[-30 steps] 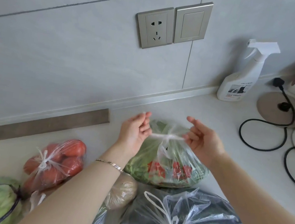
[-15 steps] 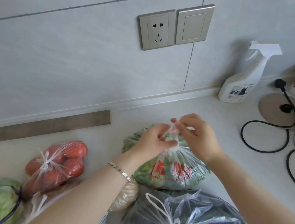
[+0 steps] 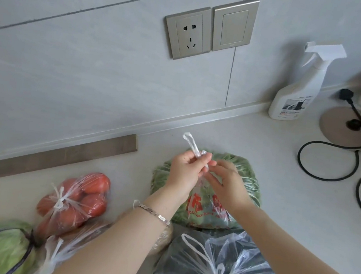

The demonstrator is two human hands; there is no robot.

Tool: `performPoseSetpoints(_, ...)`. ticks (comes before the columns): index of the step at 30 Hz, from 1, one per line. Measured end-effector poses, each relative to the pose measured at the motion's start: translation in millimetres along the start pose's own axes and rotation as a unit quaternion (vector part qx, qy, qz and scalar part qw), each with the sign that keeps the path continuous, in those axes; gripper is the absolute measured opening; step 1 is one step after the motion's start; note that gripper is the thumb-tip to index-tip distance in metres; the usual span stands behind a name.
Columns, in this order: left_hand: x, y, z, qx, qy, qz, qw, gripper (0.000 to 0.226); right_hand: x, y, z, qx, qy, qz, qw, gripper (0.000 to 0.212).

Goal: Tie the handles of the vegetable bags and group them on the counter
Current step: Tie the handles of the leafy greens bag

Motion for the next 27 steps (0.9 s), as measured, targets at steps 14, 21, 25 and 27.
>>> performPoseSetpoints(14, 9.2, 25.9, -28.6, 0.014, 0.095, 0.035, 0.995, 0.017, 2.8, 11.6, 17.2, 0.013, 0.013, 0.023, 1.0, 0.036)
performPoseSetpoints(21, 16.6, 23.1, -23.4, 0.3, 0.12, 0.13, 0.937, 0.024, -1.2, 4.9, 6.6, 0.251, 0.148, 0.029, 0.956, 0.033)
performPoseSetpoints(25, 6.9, -0.3, -17.0, 0.41, 0.236, 0.147, 0.868, 0.023, 1.3, -1.2, 4.3, 0.372, 0.224, -0.004, 0.901, 0.033)
performPoseSetpoints(27, 4.2, -7.9, -7.6, 0.383, 0.265, 0.122, 0.876, 0.02, 2.3, -2.4, 4.6, 0.381, 0.228, -0.018, 0.896, 0.027)
Point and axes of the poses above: each hand's wrist, its own x-axis towards the middle knuckle, its own y-axis out of the palm, z = x × y, the point moved 3 cm from there along x, towards the middle knuckle, and after that the axes turned 7 degrees about y, right-handed, at the moved point
